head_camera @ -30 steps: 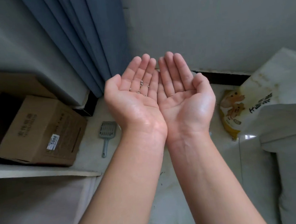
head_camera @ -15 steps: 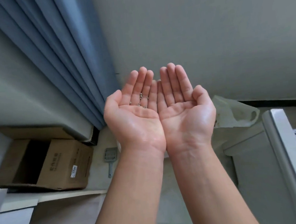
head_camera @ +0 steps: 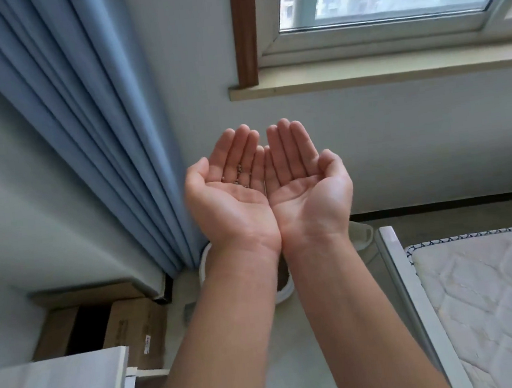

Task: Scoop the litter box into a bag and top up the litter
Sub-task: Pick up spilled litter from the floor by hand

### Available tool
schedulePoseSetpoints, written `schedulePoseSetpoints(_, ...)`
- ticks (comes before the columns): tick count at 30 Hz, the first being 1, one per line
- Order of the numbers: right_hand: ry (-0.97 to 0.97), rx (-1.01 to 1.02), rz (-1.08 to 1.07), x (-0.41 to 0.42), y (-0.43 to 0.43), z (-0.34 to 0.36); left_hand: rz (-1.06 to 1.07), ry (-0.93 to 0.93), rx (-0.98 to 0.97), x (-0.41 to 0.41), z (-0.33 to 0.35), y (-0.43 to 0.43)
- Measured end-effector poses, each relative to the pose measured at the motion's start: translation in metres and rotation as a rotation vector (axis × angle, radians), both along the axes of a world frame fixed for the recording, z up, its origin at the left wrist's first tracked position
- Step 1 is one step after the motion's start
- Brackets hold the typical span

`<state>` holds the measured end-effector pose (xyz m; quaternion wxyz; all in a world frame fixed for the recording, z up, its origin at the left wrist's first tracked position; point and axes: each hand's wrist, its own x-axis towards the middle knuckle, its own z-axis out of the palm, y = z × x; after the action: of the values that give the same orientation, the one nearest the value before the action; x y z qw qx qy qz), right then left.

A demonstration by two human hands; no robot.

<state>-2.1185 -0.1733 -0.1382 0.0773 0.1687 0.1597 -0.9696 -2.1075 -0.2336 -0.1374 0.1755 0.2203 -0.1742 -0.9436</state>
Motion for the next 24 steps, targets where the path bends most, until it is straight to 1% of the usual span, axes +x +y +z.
schedulePoseSetpoints(3, 0.005, 0.024, -0.008, 0.025, 0.0, 0.042, -0.015, -0.017, -0.001, 0.024, 0.043, 0.002)
schedulePoseSetpoints(7, -0.009, 0.037, 0.005, 0.06, 0.003, 0.081, -0.005, -0.044, -0.032, 0.062, 0.086, 0.006)
schedulePoseSetpoints(11, 0.013, 0.041, 0.054, 0.079, 0.009, 0.11, 0.06, -0.024, -0.039, 0.084, 0.115, 0.012)
schedulePoseSetpoints(17, 0.069, 0.028, 0.214, 0.075, 0.028, 0.137, 0.221, 0.035, -0.039, 0.091, 0.141, 0.037)
schedulePoseSetpoints(24, 0.116, -0.002, 0.423, 0.062, 0.07, 0.154, 0.403, 0.097, -0.047, 0.091, 0.162, 0.088)
